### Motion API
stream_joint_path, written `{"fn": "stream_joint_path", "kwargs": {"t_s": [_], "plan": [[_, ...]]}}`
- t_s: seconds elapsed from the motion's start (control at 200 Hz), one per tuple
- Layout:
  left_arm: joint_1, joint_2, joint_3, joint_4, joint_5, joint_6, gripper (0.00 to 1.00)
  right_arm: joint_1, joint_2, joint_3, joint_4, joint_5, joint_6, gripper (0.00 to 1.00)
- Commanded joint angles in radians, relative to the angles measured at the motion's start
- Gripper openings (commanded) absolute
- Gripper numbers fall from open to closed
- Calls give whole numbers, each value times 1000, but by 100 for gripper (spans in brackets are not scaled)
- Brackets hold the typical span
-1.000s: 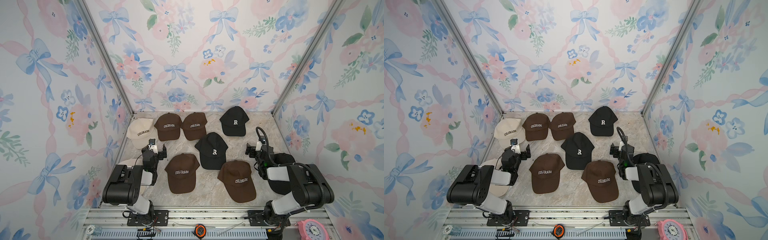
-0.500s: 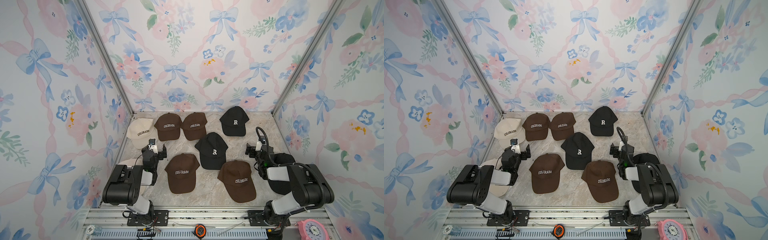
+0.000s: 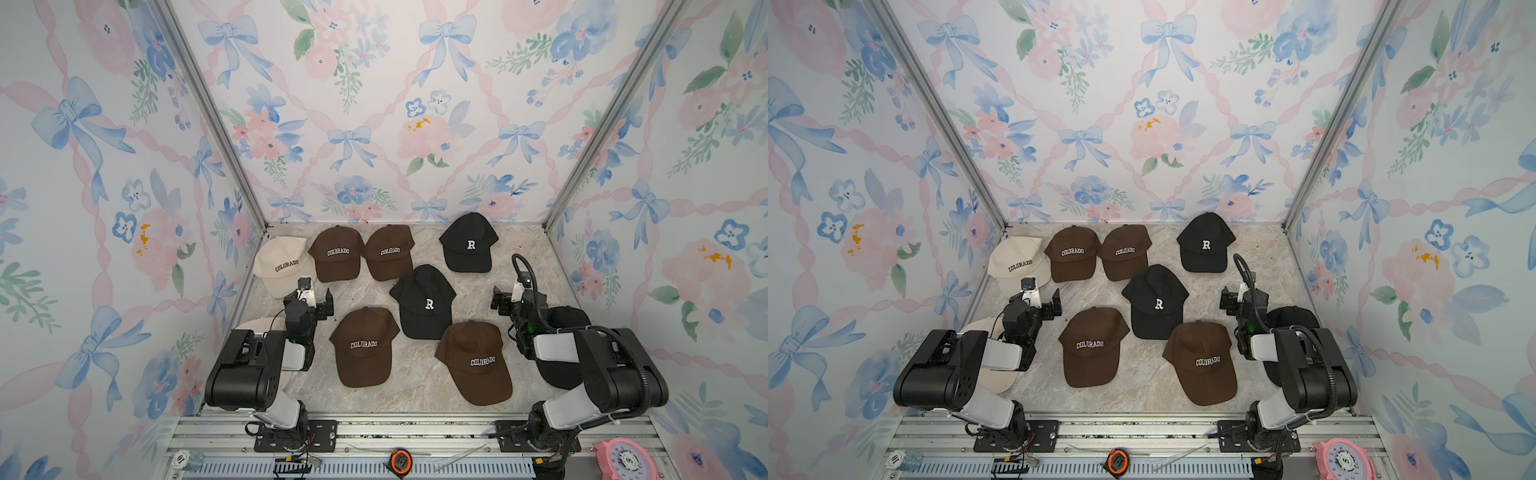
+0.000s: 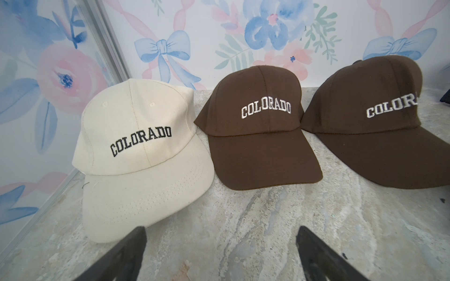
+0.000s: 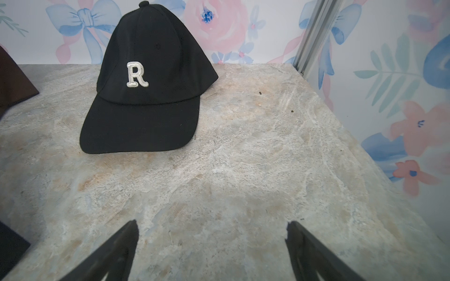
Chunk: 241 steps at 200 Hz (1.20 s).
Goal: Stack the baseball caps by color
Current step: Pick up the baseball cap from the center of the board.
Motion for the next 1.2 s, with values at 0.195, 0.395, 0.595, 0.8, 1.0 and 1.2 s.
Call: {"fn": "stream_joint_path", "kwargs": {"t_s": [0.195, 0.395, 0.595, 0.8, 1.0, 1.2], "plan": [[3, -2, 3, 12, 3, -4, 98, 4, -6, 14, -2, 5, -11, 96], [4, -1, 4, 11, 6, -5, 98, 3, -6, 14, -4, 3, -11, 96], [4, 2, 6, 10, 5, -4, 98, 5, -23, 29, -36, 29, -2, 96], [2, -1, 5, 11, 3, -4, 98, -8, -124, 289, -589, 174, 51, 96], [-10, -117, 237, -451, -130, -37, 97, -6, -141, 548, -1019, 170, 98, 96], [-72, -225, 417, -755, -57, -66, 97, 125, -154, 683, -1240, 176, 113, 97]]}}
